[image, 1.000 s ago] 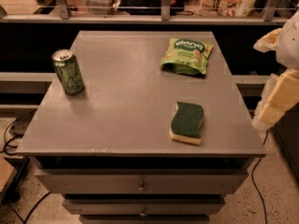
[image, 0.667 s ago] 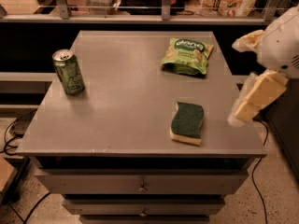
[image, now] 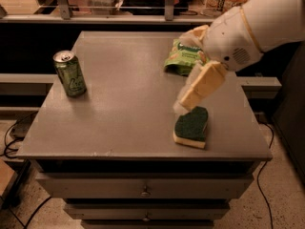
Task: Knock green can over
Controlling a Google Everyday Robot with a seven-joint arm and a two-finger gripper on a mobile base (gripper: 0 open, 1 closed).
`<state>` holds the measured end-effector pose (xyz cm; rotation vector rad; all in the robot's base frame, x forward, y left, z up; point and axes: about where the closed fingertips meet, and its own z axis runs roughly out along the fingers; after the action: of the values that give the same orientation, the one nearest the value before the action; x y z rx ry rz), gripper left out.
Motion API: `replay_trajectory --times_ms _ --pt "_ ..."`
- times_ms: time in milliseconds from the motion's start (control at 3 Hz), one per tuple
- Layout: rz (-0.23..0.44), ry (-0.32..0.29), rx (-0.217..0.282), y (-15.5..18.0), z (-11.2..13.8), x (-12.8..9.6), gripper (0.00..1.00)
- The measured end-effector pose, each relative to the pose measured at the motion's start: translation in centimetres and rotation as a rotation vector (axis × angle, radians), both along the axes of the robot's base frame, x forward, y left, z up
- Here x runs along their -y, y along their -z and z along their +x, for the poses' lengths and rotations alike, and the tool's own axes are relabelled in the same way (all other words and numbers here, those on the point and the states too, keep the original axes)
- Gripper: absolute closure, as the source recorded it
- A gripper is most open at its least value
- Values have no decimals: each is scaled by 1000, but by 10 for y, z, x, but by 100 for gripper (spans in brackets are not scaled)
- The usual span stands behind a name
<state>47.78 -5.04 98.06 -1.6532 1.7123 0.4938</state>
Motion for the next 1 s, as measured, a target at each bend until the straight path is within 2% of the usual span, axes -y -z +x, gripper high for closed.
replay_trajectory --times_ms 333,667,1000 --pt "10 -5 -4 -1 -1 -3 0" --pt "40 3 -29 9 8 -20 0" --pt "71 -19 -25 15 19 -46 0"
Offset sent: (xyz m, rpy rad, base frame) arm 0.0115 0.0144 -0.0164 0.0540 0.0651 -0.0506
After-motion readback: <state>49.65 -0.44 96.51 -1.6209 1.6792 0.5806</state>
